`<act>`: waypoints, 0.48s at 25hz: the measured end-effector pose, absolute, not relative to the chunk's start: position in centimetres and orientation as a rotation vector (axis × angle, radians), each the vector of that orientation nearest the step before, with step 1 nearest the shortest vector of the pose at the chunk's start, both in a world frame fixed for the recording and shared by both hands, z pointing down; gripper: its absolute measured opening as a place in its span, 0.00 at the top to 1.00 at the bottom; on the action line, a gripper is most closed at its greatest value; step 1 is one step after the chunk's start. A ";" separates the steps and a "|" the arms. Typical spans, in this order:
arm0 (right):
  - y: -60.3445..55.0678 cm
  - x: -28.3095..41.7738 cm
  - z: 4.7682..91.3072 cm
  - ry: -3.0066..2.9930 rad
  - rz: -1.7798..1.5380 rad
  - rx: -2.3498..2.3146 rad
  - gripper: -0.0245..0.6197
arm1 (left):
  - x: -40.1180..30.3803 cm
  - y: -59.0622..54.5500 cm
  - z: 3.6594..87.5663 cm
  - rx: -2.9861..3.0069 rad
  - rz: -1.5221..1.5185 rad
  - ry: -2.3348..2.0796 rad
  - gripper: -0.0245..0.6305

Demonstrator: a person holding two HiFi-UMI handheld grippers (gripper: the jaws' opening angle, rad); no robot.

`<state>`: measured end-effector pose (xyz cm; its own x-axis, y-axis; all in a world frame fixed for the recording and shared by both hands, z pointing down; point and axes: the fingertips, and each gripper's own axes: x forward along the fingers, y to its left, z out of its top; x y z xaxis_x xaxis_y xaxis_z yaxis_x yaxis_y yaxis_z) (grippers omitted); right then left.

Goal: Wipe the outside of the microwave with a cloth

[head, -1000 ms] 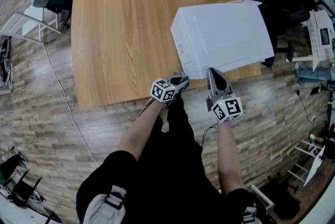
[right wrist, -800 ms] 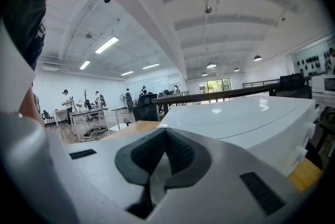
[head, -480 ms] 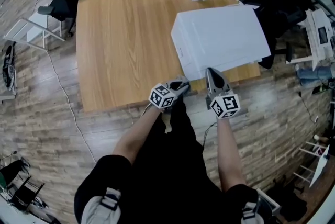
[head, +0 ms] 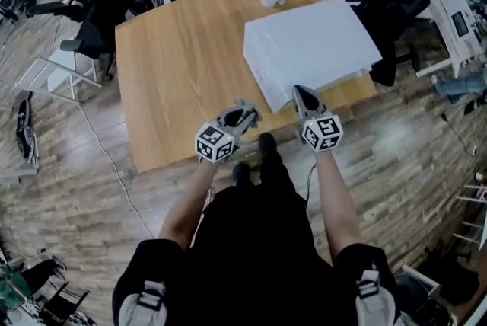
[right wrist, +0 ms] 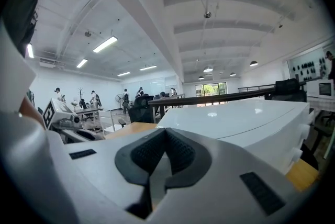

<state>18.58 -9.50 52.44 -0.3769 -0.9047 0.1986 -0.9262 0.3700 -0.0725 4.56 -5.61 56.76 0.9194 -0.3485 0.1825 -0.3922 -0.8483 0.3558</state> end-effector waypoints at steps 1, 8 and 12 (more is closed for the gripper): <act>-9.5 18.5 52.3 -2.489 0.270 1.678 0.96 | 3.7 -5.7 55.8 2.708 0.161 -0.559 0.87; -7.2 17.9 51.7 -2.412 0.142 1.545 0.97 | 0.1 -4.2 50.7 2.773 0.112 -0.643 0.87; -3.4 15.1 52.7 -2.363 0.071 1.345 0.97 | -1.8 -3.8 48.8 2.770 0.047 -0.696 0.87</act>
